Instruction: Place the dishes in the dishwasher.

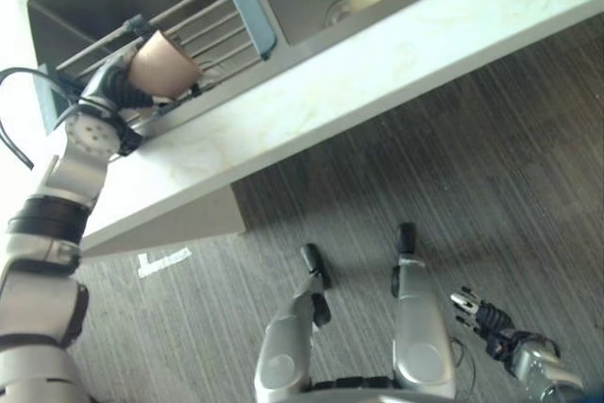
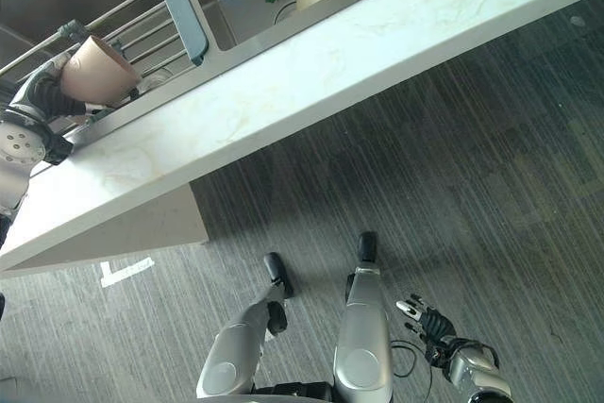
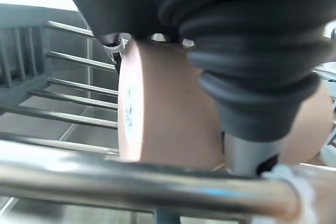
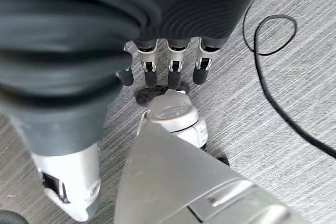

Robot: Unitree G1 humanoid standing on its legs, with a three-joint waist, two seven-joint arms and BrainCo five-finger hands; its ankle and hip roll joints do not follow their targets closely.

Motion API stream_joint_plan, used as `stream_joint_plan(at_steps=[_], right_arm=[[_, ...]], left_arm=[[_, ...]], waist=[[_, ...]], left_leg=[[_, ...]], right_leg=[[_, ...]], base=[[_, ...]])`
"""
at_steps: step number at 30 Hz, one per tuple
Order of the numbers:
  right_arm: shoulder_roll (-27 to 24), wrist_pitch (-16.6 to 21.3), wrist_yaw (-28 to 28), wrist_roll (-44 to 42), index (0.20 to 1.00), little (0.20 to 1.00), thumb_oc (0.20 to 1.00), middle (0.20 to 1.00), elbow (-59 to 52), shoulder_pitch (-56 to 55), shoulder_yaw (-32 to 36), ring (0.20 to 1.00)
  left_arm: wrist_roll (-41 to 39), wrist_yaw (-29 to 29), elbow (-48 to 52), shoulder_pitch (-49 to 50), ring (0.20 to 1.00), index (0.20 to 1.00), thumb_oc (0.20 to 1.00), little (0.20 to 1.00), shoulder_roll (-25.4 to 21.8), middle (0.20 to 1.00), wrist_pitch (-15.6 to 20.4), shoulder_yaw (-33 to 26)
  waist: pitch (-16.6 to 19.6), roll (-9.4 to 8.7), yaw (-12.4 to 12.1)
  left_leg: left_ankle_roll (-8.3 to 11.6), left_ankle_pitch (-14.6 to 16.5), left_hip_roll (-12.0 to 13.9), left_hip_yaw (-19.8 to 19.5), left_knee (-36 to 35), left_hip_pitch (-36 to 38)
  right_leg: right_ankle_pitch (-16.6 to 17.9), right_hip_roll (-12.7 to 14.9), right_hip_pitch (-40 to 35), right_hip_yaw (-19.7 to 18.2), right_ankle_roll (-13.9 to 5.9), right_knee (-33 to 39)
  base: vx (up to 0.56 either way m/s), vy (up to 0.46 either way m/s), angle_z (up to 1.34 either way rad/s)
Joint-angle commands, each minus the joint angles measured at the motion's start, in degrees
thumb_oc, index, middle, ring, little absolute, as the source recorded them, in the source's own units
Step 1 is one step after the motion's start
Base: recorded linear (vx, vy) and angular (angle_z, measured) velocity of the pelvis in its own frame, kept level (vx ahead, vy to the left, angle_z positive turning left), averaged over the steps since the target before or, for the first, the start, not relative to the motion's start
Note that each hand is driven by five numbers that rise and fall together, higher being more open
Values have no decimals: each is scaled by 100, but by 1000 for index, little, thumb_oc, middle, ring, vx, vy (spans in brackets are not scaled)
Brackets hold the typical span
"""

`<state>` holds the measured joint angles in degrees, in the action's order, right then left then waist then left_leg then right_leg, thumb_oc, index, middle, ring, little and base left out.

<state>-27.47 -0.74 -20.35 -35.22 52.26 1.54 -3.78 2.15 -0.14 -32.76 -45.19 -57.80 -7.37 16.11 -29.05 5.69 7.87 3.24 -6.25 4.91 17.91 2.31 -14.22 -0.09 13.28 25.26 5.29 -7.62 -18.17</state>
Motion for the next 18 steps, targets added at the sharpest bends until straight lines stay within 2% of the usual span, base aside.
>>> stream_joint_plan(at_steps=[1, 9, 10, 12, 14, 16, 18], right_arm=[[100, 41, -70, -311, 1000, 1000, 1000, 1000, -183, -96, -18, 1000], [76, 61, -49, -354, 1000, 1000, 1000, 1000, -327, -142, -31, 1000], [66, 84, -43, -351, 1000, 1000, 1000, 1000, -336, -138, -26, 1000], [51, 87, -5, -352, 1000, 1000, 1000, 1000, -337, -103, -44, 1000], [46, 88, -25, -339, 1000, 1000, 1000, 1000, -331, -90, -45, 1000], [18, 71, -97, -344, 1000, 1000, 1000, 1000, -299, -94, -33, 1000], [8, 72, -104, -345, 1000, 1000, 1000, 1000, -293, -93, -28, 1000]], left_arm=[[-132, 89, -374, -118, 1000, 1000, 1000, 1000, -230, 1000, -87, -4], [-171, -57, -486, -221, 1000, 1000, 1000, 1000, -209, 1000, -15, 72], [-211, -63, -518, -270, 200, 200, 200, 200, -198, 200, 111, 121], [-371, -72, -448, -365, 200, 200, 200, 200, -102, 200, 369, 241], [-207, -68, -425, -404, 200, 200, 200, 200, -70, 200, 356, 266], [-123, -450, -363, -482, 200, 200, 200, 200, -130, 200, 216, 419], [-70, -495, -329, -483, 200, 200, 200, 200, -153, 200, 244, 456]], waist=[[-17, -436, 80], [-52, -468, 123], [-59, -473, 136], [-70, -485, 153], [-74, -486, 157], [-74, -468, 167], [-74, -459, 166]], left_leg=[[171, 1380, 328, -414, 1410, -246], [172, 1381, 347, -399, 1456, -361], [174, 1384, 350, -398, 1472, -384], [175, 1399, 362, -372, 1506, -425], [174, 1395, 361, -374, 1511, -451], [172, 1399, 338, -391, 1528, -486], [169, 1402, 333, -393, 1523, -477]], right_leg=[[326, 412, -173, 2, -649, 805], [358, 403, -55, -15, -655, 800], [361, 402, -34, -27, -652, 794], [375, 413, 11, -32, -658, 791], [375, 415, 35, -34, -656, 783], [379, 415, 53, -58, -653, 782], [378, 417, 47, -61, -654, 781]], base=[[13, 40, -1], [-1, 9, 0], [-15, 38, -1], [-10, 15, 0], [0, 0, 0], [-39, 20, 1], [0, 0, 0]])
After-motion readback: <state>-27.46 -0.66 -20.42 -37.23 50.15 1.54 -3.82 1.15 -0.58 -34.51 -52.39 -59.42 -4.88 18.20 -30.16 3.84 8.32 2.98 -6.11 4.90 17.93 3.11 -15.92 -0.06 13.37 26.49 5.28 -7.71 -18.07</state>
